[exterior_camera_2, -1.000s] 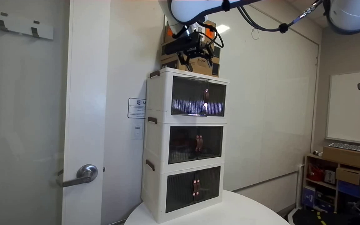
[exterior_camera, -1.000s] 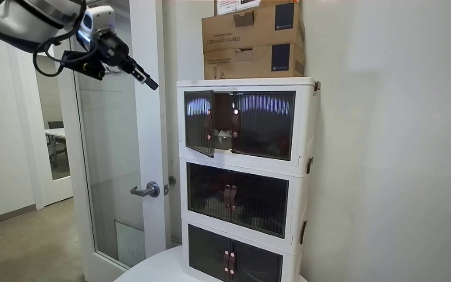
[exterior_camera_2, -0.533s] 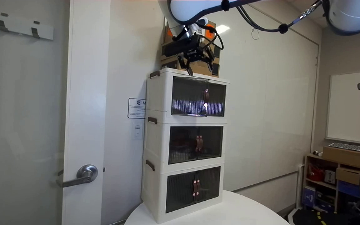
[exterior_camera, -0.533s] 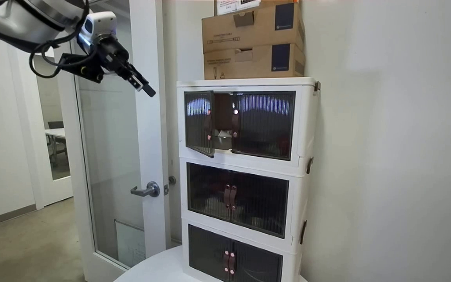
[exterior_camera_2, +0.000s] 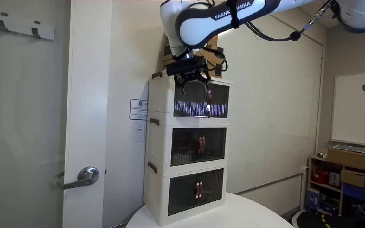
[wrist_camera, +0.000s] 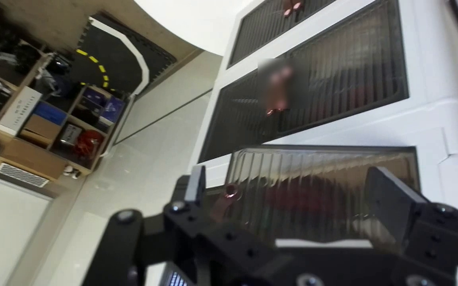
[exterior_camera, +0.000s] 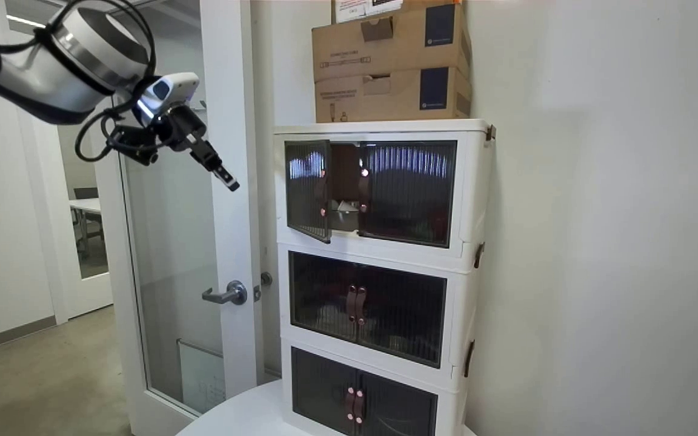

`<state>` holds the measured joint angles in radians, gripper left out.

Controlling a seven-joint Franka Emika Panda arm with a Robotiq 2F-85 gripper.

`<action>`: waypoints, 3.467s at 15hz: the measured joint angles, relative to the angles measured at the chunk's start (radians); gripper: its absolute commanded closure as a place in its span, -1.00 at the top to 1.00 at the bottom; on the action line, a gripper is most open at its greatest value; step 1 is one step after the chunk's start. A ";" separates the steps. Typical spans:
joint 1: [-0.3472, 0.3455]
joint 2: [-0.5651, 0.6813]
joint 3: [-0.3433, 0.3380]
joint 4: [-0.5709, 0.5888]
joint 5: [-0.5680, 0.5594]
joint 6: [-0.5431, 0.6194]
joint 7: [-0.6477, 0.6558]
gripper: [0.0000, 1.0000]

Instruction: Open the top left and right cabinet doors

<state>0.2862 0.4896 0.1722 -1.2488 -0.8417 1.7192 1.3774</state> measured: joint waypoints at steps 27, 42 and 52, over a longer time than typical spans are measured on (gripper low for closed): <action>-0.186 -0.614 -0.035 -0.821 0.468 0.361 -0.413 1.00; -0.242 -0.454 -0.121 -0.432 0.629 0.053 -1.388 1.00; -0.260 -0.180 -0.137 0.030 0.519 0.047 -1.937 1.00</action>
<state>0.0260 0.3100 0.0349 -1.2187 -0.3226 1.7665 -0.5594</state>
